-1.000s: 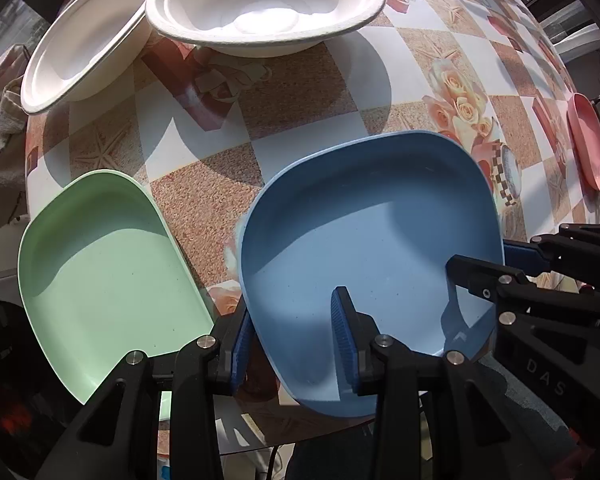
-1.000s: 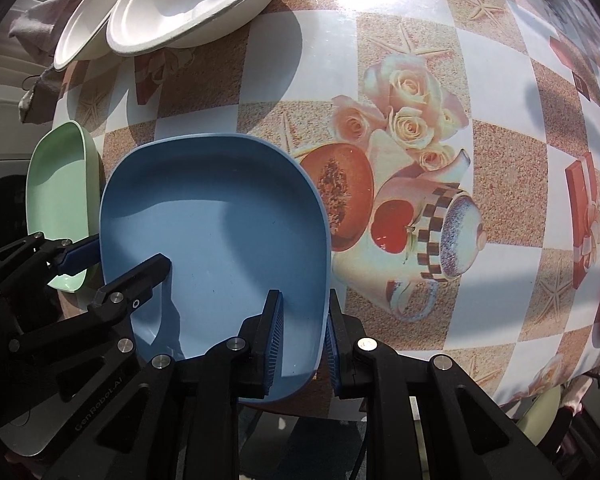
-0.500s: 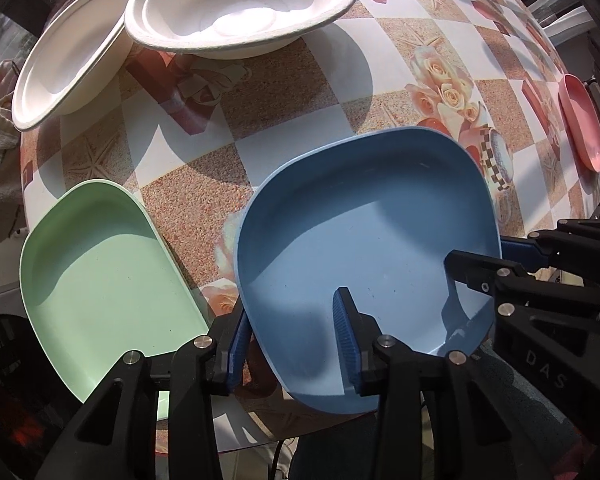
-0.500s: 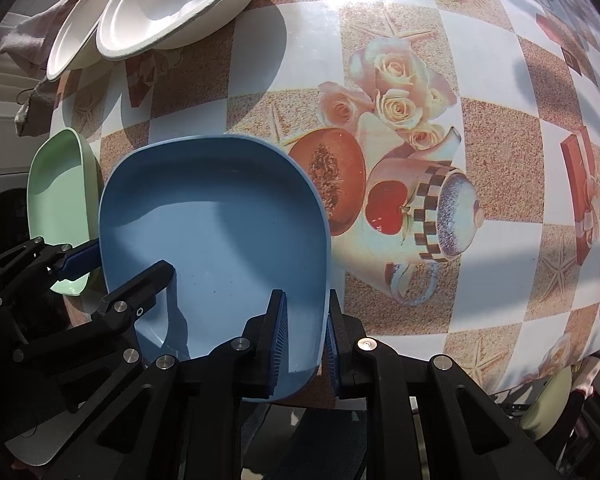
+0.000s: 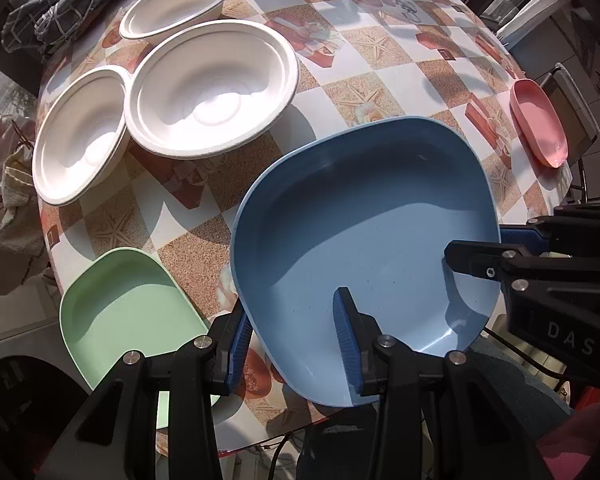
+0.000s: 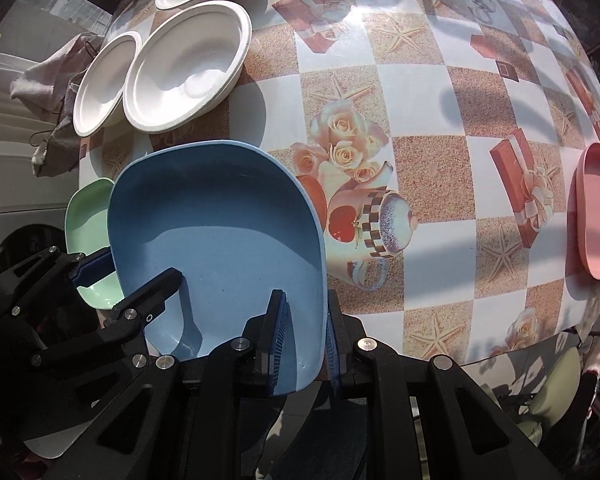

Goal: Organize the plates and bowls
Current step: 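Lift the blue plate with both tools and carry it over the green plate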

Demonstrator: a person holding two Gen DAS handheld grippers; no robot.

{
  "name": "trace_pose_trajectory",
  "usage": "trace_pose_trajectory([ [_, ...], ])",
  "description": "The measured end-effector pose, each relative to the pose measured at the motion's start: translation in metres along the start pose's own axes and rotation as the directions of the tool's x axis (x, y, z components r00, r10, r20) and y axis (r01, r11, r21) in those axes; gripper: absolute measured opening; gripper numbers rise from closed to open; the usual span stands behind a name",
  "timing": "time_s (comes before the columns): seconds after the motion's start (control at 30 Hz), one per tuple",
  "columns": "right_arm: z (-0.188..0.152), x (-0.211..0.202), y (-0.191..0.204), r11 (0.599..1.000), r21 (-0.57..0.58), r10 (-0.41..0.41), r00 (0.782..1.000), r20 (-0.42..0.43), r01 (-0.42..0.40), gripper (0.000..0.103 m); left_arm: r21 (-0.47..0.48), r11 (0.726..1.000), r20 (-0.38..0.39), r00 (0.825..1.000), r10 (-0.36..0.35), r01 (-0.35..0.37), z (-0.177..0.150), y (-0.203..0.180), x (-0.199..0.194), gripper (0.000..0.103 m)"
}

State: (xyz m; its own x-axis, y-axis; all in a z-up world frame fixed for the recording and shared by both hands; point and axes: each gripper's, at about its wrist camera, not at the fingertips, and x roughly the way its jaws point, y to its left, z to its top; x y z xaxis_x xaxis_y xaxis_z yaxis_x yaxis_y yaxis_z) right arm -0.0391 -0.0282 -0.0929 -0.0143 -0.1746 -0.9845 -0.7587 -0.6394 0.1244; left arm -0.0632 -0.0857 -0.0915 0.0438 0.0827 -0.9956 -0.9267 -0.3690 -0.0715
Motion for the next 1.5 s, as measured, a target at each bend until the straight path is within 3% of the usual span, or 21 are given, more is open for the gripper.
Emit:
trace_pose_trajectory([
  [0.57,0.014,-0.024,0.065,0.977,-0.204,-0.060,0.998,0.022,0.063,0.022,-0.161,0.987,0.113,0.993,0.018,0.001,-0.016,0.058,-0.037,0.043],
  [0.9,0.018,-0.015,0.114,0.941,-0.328,-0.077,0.997,0.014,0.077,0.022,-0.283,0.959,0.139,0.989,0.043,-0.002,-0.040,0.095,-0.048,0.043],
  [1.5,0.014,-0.008,0.165,0.878,-0.473,-0.081,0.997,-0.005,0.069,0.022,-0.425,0.905,0.143,0.986,0.090,-0.021,-0.076,0.136,-0.058,0.043],
])
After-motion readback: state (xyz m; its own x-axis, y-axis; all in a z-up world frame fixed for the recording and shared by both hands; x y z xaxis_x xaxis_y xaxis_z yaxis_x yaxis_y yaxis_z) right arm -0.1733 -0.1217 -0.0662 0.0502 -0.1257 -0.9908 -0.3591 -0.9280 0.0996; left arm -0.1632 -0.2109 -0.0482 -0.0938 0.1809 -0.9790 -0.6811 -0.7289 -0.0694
